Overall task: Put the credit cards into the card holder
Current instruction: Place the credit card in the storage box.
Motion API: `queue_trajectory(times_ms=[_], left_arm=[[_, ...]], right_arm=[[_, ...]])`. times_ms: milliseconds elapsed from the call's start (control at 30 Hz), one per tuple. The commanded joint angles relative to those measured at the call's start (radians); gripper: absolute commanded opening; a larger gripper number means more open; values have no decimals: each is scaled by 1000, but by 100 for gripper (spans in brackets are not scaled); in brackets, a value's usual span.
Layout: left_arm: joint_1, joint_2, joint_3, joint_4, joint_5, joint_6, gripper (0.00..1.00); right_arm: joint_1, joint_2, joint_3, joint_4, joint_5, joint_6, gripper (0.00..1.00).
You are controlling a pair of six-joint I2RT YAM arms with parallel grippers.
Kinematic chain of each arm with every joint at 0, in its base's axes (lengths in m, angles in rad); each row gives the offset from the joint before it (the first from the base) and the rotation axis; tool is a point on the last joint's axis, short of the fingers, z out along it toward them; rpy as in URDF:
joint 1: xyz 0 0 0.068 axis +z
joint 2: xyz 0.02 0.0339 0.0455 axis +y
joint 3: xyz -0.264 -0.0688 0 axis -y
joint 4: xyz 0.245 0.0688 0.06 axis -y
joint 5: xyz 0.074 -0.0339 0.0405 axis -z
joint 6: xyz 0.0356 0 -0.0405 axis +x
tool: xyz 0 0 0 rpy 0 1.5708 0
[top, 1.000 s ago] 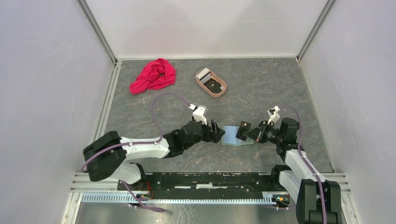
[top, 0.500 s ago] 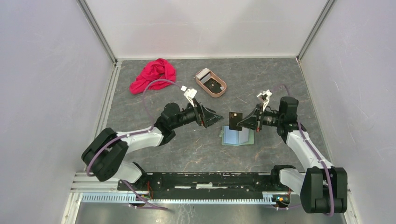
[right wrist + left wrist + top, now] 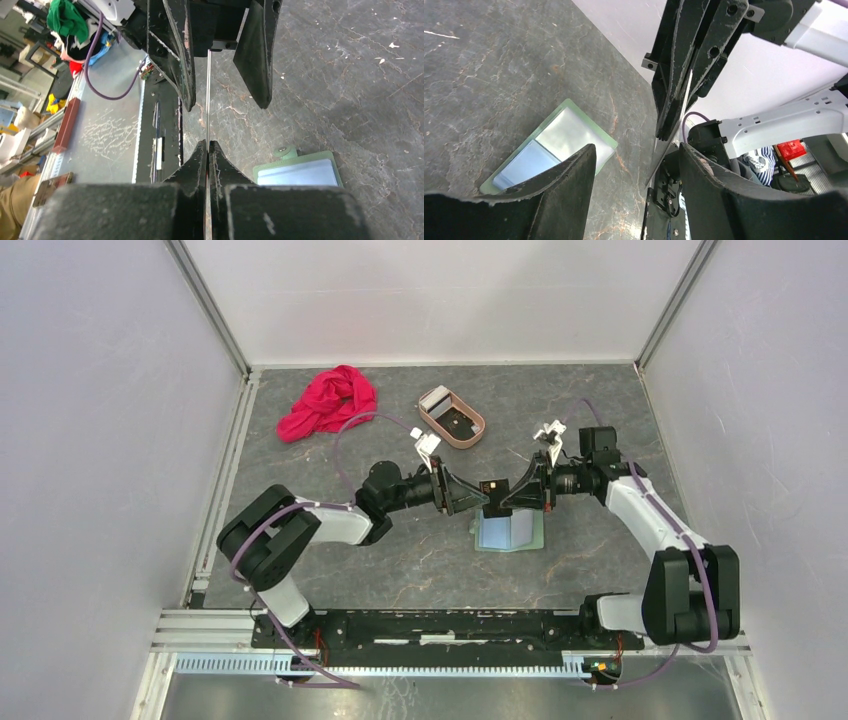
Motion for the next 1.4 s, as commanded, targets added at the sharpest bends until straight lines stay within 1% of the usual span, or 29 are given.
queue_trajectory(times_ms=[0, 100, 167, 200, 233, 267, 300, 333, 367, 400, 433, 467, 500, 533, 567, 633, 700, 733, 800, 833, 867, 933, 967, 1067, 1167, 1367], left_arm=[[-19, 30, 53, 113, 34, -33, 66], [-32, 58, 64, 152, 44, -52, 57], [-33, 78, 68, 190, 53, -71, 42], [-32, 88, 72, 215, 62, -79, 28], [-30, 99, 80, 235, 72, -87, 9], [-27, 105, 87, 243, 79, -94, 3], [-21, 106, 93, 237, 82, -95, 2], [-9, 101, 93, 221, 84, -90, 2], [10, 91, 92, 184, 83, -82, 2], [34, 77, 90, 128, 84, -67, 2], [62, 61, 93, 74, 93, -47, 2], [92, 33, 104, -16, 102, -7, 2], [126, 11, 132, -142, 113, 51, 2], [156, -5, 177, -302, 116, 136, 2], [182, -11, 239, -495, 109, 237, 2], [227, 25, 421, -875, 46, 444, 2], [244, 122, 688, -1242, -46, 645, 2], [245, 190, 833, -1403, -98, 720, 2], [247, 330, 1129, -1647, -193, 844, 2], [246, 403, 1282, -1740, -235, 897, 2], [245, 470, 1469, -1840, -273, 939, 2], [245, 627, 1716, -1961, -323, 1013, 2], [246, 653, 1777, -1974, -332, 1043, 2], [241, 646, 1721, -1878, -374, 1115, 2], [237, 685, 1767, -1865, -406, 1132, 2], [225, 744, 1771, -1809, -450, 1166, 2]], right_arm=[[5, 54, 104, -245, -75, -244, 0], [7, 83, 126, -274, -65, -272, 0], [9, 95, 127, -273, -57, -273, 0], [10, 100, 127, -273, -51, -273, 0], [11, 101, 127, -273, -44, -274, 2], [11, 104, 128, -271, -34, -274, 8], [11, 104, 133, -274, -22, -273, 19], [11, 105, 145, -275, -6, -273, 26], [9, 104, 160, -277, 19, -273, 38], [6, 101, 177, -276, 54, -271, 47], [1, 100, 194, -272, 91, -266, 54], [-11, 96, 204, -261, 134, -265, 60], [-34, 90, 202, -231, 158, -250, 64], [-64, 78, 187, -195, 167, -221, 66], [-99, 69, 175, -164, 173, -206, 68], [-147, 56, 154, -152, 181, -226, 72], [-177, 49, 137, -156, 192, -264, 73], [-187, 49, 127, -153, 193, -277, 74], [-203, 50, 106, -136, 184, -295, 75], [-212, 52, 92, -121, 180, -294, 75], [-217, 57, 82, -108, 173, -294, 75], [-227, 73, 81, -126, 167, -325, 75], [-229, 80, 86, -154, 167, -360, 75], [-233, 101, 83, -189, 155, -401, 75], [-233, 111, 72, -197, 148, -416, 75], [-233, 126, 78, -218, 139, -439, 75]])
